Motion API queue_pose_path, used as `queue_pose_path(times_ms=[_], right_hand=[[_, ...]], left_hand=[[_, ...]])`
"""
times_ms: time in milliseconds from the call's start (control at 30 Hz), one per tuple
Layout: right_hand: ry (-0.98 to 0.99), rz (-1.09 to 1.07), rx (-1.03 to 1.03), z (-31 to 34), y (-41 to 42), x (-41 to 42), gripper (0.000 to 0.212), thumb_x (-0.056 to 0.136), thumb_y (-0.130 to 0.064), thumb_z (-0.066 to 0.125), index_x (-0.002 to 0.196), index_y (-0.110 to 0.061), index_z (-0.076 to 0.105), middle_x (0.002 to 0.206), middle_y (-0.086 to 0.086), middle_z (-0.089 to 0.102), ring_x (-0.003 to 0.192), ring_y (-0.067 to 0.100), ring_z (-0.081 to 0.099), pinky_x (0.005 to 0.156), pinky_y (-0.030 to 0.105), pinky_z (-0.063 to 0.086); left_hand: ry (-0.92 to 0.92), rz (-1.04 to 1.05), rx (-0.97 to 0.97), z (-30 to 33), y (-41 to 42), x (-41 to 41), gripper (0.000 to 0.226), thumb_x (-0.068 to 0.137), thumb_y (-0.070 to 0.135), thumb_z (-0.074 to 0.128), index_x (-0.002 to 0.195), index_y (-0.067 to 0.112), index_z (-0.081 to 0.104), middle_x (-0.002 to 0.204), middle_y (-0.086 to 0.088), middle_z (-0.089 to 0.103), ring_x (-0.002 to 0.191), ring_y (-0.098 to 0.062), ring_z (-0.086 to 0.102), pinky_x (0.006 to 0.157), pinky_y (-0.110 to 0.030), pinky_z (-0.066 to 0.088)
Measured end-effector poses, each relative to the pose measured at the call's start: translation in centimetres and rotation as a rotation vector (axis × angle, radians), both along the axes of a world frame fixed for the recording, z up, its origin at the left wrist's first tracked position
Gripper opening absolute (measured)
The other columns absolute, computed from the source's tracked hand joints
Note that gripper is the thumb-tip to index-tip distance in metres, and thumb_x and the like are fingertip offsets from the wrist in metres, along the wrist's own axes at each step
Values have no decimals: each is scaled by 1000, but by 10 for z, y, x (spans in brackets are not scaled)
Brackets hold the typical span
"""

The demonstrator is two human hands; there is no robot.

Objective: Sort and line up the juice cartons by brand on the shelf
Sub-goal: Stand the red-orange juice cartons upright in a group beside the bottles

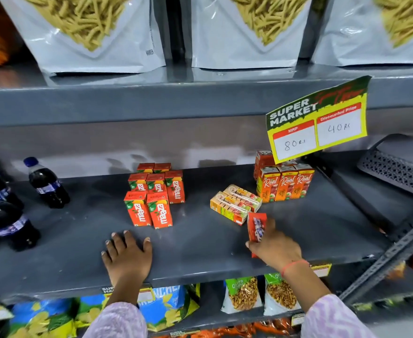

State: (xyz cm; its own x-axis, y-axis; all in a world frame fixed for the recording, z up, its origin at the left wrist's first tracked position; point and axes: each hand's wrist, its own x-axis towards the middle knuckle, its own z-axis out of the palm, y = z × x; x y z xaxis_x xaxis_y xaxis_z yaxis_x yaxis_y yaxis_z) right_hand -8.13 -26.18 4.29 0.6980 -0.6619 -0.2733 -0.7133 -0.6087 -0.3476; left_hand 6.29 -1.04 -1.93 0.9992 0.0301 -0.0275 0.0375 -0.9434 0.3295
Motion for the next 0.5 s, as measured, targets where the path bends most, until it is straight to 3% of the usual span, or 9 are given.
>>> queue_pose_path(times_ms=[100,233,300,400,500], right_hand=[[-1,-4,33,1,-2,-3,57,78,-34,61,122,-15,30,123,14,58,112,36,58,90,39,48],[-27,-8,23,15,-7,-8,64,76,-35,62,128,-20,27,121,12,58,109,34,59,85,37,49],[-105,18,15,26,-9,-6,63,76,-37,62,127,-21,30,111,10,61,103,33,61,77,35,48],[-197,123,89,47,-11,1,54,72,-29,66,118,-20,39,84,1,58,79,26,60,53,27,40],[-140,279,175,68,0,20,59,65,-26,70,117,-25,42,92,1,63,80,21,60,58,27,43]], left_hand=[[3,-5,1,0,1,1,65,93,46,35,145,10,19,156,-18,12,144,-34,10,118,-46,7],[-4,-9,11,-1,1,2,66,93,47,34,145,10,19,156,-18,12,144,-34,10,118,-47,8],[-1,-3,14,-2,3,2,66,93,48,33,145,10,18,156,-18,12,144,-34,9,118,-47,7],[-4,-10,17,-3,1,2,66,93,48,32,145,11,18,156,-17,12,144,-34,9,118,-47,7],[-8,-7,15,-3,2,2,66,93,49,31,145,11,17,157,-17,11,144,-34,9,119,-47,7]])
